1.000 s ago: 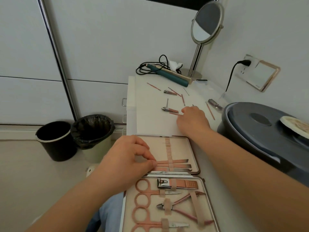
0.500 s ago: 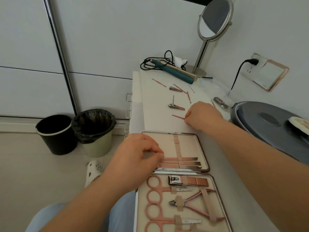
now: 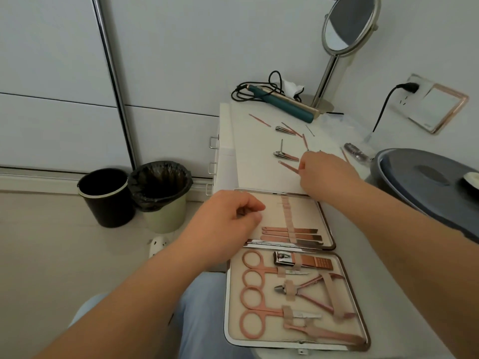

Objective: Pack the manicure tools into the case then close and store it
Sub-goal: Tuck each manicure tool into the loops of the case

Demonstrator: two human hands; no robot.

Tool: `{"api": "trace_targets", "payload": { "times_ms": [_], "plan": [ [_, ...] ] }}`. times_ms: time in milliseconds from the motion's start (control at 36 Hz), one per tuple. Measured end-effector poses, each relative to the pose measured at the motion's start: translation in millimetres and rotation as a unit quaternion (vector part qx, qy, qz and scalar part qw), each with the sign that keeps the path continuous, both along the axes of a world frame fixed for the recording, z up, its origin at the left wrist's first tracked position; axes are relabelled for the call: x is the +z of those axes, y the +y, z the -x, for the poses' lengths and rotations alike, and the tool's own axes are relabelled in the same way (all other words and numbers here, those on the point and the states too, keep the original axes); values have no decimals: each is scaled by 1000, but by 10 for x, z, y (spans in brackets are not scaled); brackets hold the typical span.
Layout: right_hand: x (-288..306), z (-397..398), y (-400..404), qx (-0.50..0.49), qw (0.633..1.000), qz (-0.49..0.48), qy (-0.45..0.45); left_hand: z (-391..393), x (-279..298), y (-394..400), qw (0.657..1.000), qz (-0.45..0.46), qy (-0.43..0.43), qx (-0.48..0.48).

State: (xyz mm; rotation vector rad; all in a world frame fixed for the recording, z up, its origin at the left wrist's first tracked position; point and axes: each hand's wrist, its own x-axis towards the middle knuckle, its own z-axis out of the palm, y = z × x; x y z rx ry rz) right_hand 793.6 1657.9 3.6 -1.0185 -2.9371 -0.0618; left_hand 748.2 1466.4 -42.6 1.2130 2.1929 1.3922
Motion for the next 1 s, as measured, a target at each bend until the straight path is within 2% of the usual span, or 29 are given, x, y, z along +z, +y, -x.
{"api": "trace_targets", "payload": {
  "times_ms": [83,194,278,417,500,639,778,889,1000],
  "plan": [
    [76,-188,-148,76,994,69,43,5,62,-9,1000,22,-1,11],
    [218,-493,-397,151,975,163,27,-52,194,-4,999,13,21,24],
    [267,-628,-494,155,965,209,40,-112,261,13,1000,-14,15,21],
    [278,-758,-544,157,956,240,62,-152,232,31,997,-42,3,62],
    [238,-808,-575,162,953,247,65,-166,216,18,997,-45,-9,55],
    [147,-843,-545,124,932,314,133,-186,187,2,994,-81,-26,75],
    [74,-950,-503,78,872,442,195,-209,144,21,986,-120,-56,100],
    [24,-992,-454,49,851,435,289,-223,113,88,990,-96,-51,86],
    [-63,-1014,-434,10,834,449,322,-220,83,145,995,-62,-16,81]
  ]
}}
